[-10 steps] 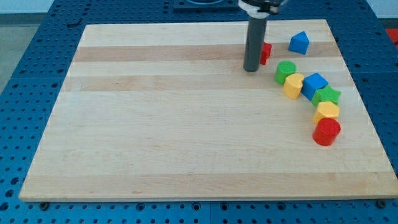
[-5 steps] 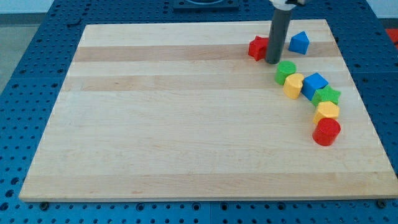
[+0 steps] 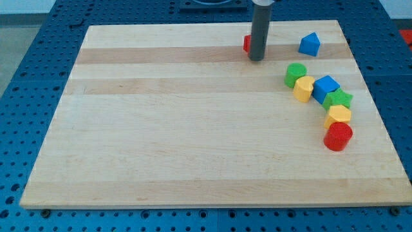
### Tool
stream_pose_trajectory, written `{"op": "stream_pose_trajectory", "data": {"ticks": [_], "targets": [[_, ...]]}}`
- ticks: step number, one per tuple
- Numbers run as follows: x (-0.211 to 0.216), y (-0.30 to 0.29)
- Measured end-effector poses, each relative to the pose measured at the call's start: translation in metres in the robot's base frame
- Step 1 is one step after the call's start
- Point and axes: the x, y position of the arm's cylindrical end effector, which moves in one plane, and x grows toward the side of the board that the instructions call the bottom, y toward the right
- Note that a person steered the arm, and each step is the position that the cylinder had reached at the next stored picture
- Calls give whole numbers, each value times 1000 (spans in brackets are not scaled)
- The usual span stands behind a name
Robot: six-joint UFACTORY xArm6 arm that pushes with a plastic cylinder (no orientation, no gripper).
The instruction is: Move red star towards top center
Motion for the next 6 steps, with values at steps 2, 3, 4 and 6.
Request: {"op": "stream_pose_trajectory", "data": {"ticks": [2,3,4,6], "targets": [[-35,21],[-40,-2],[-40,-22],[-71,6]]}}
